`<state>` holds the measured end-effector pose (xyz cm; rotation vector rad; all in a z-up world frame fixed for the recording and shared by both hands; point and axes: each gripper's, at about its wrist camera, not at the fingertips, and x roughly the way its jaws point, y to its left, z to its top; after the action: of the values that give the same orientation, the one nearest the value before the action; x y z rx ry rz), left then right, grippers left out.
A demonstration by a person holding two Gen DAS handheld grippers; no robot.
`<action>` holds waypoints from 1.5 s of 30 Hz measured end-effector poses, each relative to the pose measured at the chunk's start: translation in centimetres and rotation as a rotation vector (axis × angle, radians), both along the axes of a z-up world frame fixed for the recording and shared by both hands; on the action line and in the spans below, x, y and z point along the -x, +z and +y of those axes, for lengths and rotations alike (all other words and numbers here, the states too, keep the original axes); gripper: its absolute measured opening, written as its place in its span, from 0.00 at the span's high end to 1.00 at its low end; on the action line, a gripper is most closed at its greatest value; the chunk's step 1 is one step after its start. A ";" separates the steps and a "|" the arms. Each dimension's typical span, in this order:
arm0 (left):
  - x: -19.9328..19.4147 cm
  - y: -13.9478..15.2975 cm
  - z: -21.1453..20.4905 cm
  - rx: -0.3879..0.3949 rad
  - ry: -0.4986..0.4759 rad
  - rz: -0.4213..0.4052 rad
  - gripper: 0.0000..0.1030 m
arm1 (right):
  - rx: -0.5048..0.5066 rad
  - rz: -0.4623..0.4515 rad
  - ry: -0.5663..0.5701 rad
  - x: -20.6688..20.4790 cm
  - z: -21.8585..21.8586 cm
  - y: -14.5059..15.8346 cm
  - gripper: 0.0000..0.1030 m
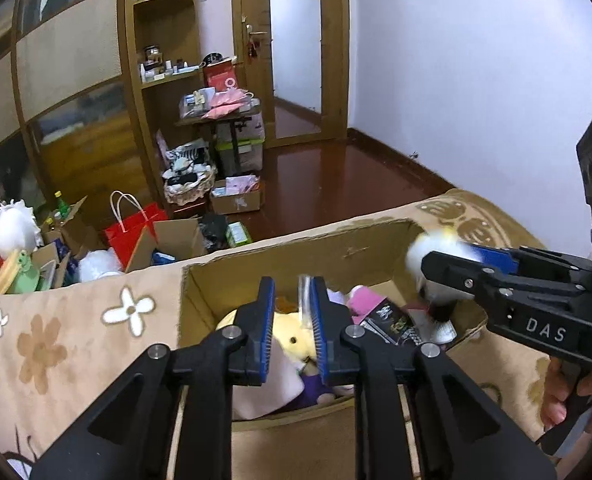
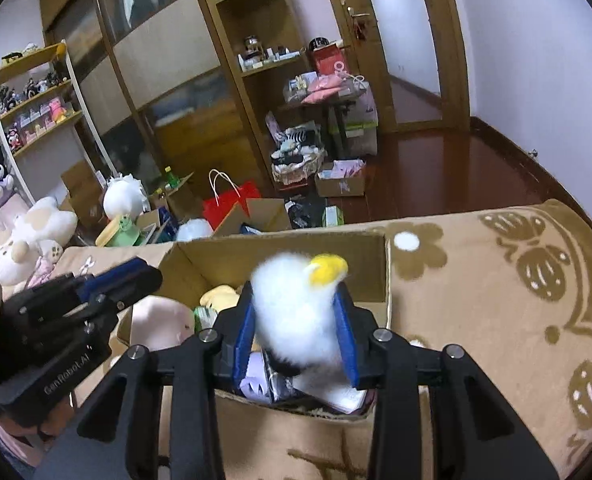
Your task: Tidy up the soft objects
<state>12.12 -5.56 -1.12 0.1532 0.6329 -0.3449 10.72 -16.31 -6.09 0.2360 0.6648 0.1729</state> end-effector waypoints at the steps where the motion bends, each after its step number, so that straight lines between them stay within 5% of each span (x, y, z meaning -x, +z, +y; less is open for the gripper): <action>1: 0.0 0.0 0.1 -0.001 0.003 0.005 0.82 | -0.003 0.002 0.001 0.1 0.0 -0.1 0.59; 3: 0.2 0.3 0.5 0.001 0.011 0.014 0.81 | -0.004 0.003 -0.004 0.4 0.0 0.0 0.47; 7: 0.9 1.1 1.5 0.022 0.029 0.036 0.79 | 0.007 -0.011 -0.012 1.4 0.0 1.0 0.43; 10: 2.3 2.1 2.1 0.005 0.043 0.005 0.70 | 0.013 -0.039 -0.029 2.8 0.0 2.0 0.25; 12: 3.4 2.7 2.5 -0.010 0.042 -0.021 0.50 | 0.020 -0.059 -0.041 3.8 -0.1 2.7 0.19; 19: 7.3 4.7 3.6 -0.023 0.041 -0.095 0.23 | 0.051 -0.110 -0.061 7.3 0.1 4.6 0.00; 23: 9.9 6.0 4.3 0.001 0.057 -0.162 0.02 | 0.057 -0.144 -0.076 9.6 0.3 5.4 0.00; 45: 14.4 4.1 5.9 -0.016 0.123 -0.219 0.01 | 0.086 -0.257 -0.150 16.5 -0.6 4.8 0.00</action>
<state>-2.30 0.35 2.96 0.1637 0.4260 -0.2010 -5.74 -16.87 -1.30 0.1764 0.3963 0.0290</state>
